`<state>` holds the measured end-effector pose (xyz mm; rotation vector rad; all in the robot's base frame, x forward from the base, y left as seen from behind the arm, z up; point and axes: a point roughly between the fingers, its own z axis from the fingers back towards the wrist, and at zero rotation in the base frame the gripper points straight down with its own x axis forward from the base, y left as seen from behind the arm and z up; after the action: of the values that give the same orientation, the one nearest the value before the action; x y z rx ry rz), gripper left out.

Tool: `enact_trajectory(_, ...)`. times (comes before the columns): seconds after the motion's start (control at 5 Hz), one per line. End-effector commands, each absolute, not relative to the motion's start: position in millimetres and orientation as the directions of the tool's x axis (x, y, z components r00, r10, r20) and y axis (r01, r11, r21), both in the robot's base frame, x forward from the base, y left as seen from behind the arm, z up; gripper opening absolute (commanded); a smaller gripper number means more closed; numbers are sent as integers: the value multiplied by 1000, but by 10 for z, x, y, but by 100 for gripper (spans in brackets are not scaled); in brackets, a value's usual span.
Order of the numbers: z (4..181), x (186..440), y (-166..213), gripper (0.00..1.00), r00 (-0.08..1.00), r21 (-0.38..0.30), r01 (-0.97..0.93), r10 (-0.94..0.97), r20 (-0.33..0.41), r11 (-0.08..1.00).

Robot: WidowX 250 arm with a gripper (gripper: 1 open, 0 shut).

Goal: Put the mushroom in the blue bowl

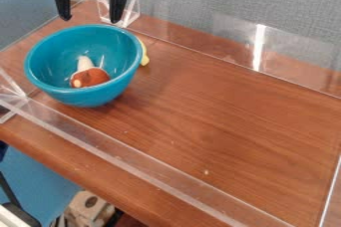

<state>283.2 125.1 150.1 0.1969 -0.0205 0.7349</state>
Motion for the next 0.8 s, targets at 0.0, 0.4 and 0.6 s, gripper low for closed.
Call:
enact_trajectory(0.0,1690,2815,1216,100,782,149,-622,602,163,769)
enact_trajectory(0.4,1717,2761,1364,100,840,152,-540,517,165,828)
enact_trajectory(0.6,1764,2709,1522,100,860,152,-505,482,165,849)
